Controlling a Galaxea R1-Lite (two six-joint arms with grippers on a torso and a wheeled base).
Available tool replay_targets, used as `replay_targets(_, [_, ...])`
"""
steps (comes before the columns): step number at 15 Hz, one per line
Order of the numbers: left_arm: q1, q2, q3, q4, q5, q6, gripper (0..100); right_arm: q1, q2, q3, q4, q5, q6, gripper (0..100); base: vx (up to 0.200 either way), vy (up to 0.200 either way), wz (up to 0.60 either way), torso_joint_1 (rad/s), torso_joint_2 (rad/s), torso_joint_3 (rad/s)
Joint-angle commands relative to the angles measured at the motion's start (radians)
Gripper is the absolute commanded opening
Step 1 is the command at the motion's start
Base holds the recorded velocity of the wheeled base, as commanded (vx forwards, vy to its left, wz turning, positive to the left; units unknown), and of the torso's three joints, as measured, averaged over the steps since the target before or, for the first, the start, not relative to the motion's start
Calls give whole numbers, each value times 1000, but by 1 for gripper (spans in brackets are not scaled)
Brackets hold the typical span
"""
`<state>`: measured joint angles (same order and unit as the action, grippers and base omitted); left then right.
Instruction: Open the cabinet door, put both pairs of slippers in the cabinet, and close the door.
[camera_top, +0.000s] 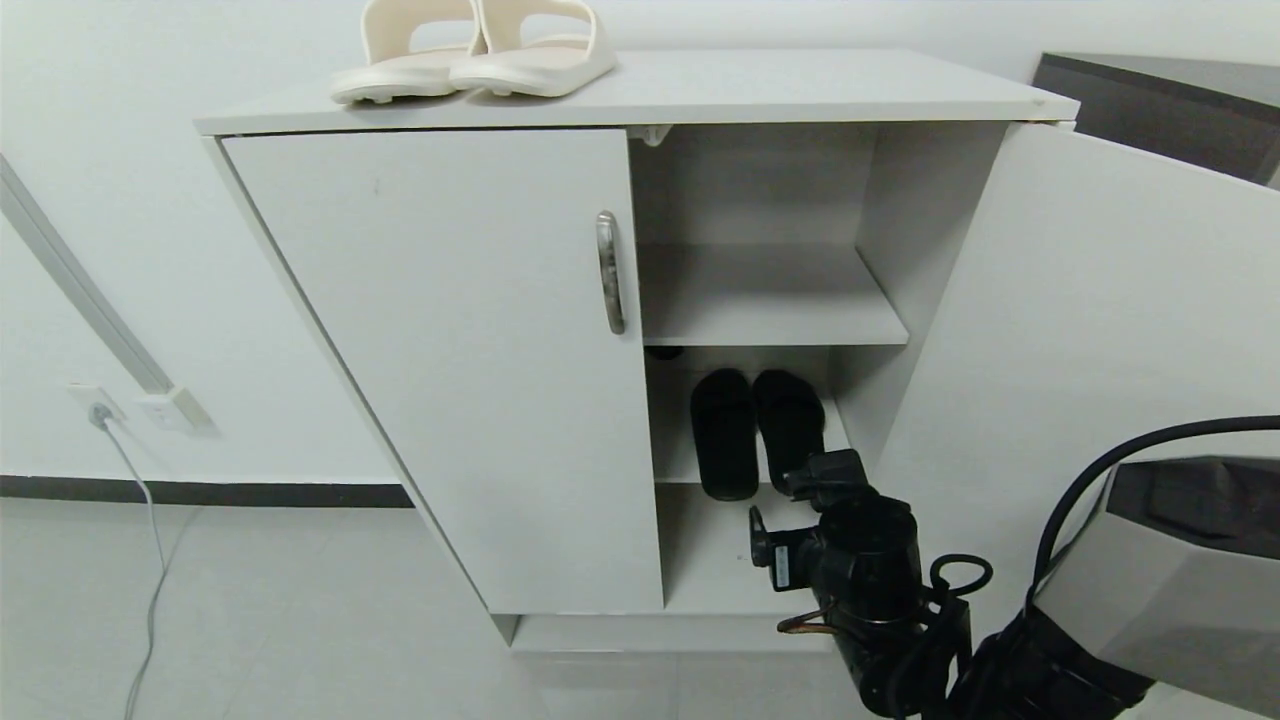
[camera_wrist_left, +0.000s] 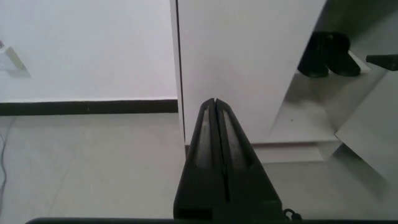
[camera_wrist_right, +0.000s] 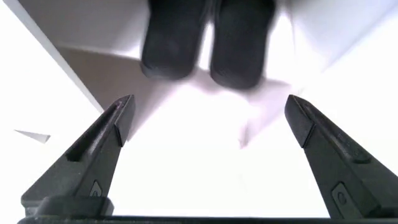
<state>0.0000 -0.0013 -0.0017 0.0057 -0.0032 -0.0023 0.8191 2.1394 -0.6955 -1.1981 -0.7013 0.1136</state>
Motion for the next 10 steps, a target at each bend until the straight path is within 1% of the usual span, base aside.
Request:
replay_targets(1, [0, 1, 0, 0, 0, -1, 0, 8, -6, 5, 0, 0, 0, 100, -200, 0, 0, -2, 2, -2])
replay_targets(5, [0, 1, 0, 0, 2, -1, 0, -2, -9, 16, -9, 2, 1, 100, -200, 0, 0, 1, 2, 0])
replay_targets(10, [0, 1, 0, 0, 5, -2, 0, -2, -3, 30, -26, 8, 0, 100, 0, 0, 0, 0, 0, 0])
